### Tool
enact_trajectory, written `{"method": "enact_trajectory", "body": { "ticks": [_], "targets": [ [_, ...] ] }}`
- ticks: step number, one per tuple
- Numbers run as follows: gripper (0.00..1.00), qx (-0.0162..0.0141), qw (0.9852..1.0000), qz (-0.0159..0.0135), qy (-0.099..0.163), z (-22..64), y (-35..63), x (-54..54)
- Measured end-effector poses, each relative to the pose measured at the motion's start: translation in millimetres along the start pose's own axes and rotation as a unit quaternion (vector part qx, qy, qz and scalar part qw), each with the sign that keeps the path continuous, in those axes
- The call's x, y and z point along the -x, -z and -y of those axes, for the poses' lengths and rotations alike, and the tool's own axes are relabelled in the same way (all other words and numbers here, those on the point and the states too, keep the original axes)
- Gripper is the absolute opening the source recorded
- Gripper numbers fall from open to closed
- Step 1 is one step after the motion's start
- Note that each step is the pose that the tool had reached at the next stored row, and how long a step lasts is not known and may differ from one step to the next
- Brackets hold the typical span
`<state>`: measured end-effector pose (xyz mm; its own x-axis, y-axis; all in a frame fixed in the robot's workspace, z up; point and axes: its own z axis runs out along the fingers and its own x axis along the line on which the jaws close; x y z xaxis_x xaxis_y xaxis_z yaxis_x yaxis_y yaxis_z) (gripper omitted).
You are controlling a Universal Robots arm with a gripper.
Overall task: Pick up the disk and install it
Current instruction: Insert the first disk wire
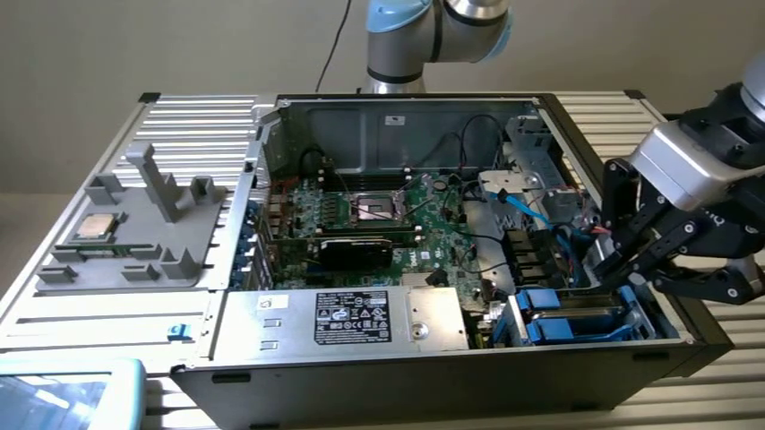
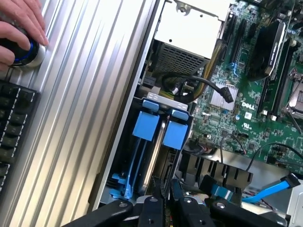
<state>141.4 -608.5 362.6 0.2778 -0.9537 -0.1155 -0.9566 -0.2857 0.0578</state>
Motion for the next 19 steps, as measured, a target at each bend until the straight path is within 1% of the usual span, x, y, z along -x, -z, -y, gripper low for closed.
{"method": "enact_trajectory", "body": {
  "ticks": [1,2,3,4,6,9,10,13,14,15,17,19],
  "targets": [
    [0.16,0.0046,1.0,-0.0011,-0.001,0.2,-0.1,0.7],
    [0.16,0.0087,1.0,-0.0034,-0.001,0.4,-0.1,1.5],
    [0.16,0.0115,0.9999,-0.0075,-0.002,0.7,-0.3,2.4],
    [0.16,0.0134,0.9998,-0.0126,-0.002,0.9,-0.4,3.6],
    [0.16,0.017,0.9995,-0.025,-0.004,2.0,-0.6,6.8],
    [0.16,0.0211,0.999,-0.0389,-0.005,3.7,-1.2,12.5],
    [0.16,0.0226,0.9988,-0.0441,-0.006,4.4,-1.5,14.6],
    [0.16,0.0277,0.9977,-0.0619,-0.007,6.7,-2.2,22.2],
    [0.16,0.0292,0.9973,-0.0668,-0.008,7.5,-2.5,24.9],
    [0.16,0.0304,0.997,-0.0711,-0.008,8.2,-2.8,27.5],
    [0.16,0.0323,0.9964,-0.0776,-0.009,9.5,-3.3,31.0],
    [0.16,0.0335,0.996,-0.0817,-0.01,10.4,-3.5,32.6]
  ]
}}
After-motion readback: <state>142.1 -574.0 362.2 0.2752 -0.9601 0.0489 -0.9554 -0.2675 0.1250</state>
